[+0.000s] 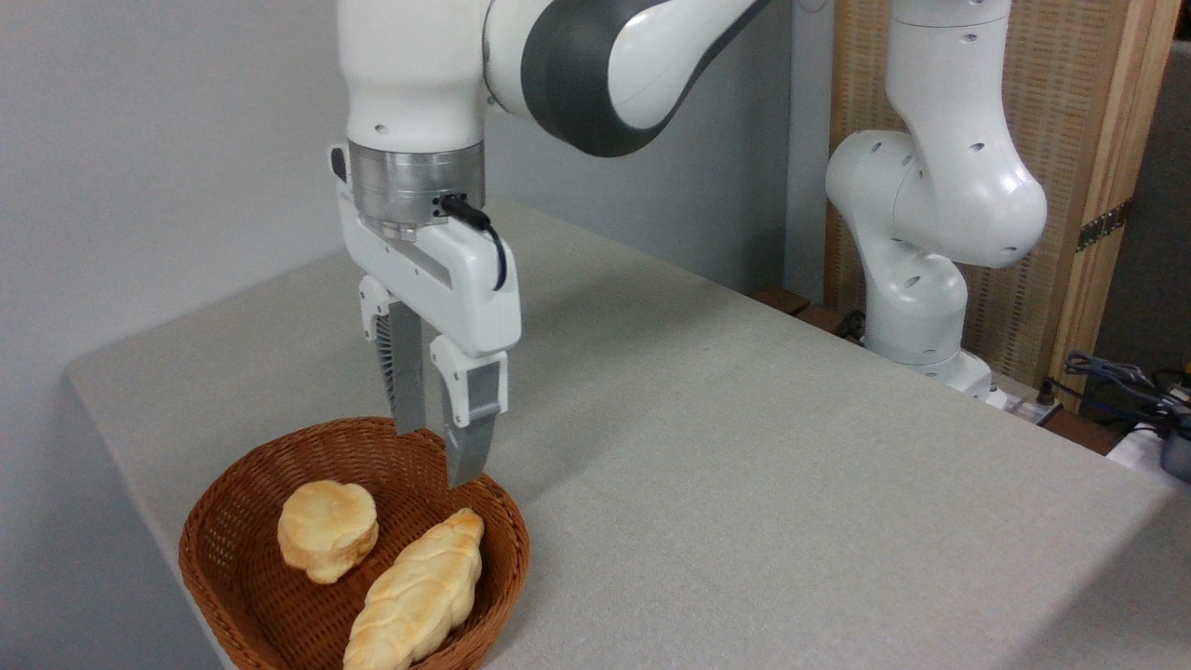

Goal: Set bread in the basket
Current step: 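Carry the bun over the woven basket and release it inside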

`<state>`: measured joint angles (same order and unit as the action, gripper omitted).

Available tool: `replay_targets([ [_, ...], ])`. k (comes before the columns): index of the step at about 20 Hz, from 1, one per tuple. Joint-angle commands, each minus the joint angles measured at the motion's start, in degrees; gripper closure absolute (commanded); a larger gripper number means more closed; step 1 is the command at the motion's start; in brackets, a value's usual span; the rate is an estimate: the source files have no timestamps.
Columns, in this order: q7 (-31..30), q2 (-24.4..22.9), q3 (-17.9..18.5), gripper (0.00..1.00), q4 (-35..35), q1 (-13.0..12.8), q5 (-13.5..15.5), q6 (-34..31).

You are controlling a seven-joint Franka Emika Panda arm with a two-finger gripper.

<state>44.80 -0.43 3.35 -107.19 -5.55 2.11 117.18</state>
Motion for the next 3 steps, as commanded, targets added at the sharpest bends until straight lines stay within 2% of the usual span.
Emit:
replay_targets([
  [1, 0.5, -1.9, 1.7, 0.00, 0.1, -0.4, 0.5, -6.9],
  [3, 0.7, -2.1, 2.0, 0.00, 0.1, -0.4, 0.7, -10.6],
])
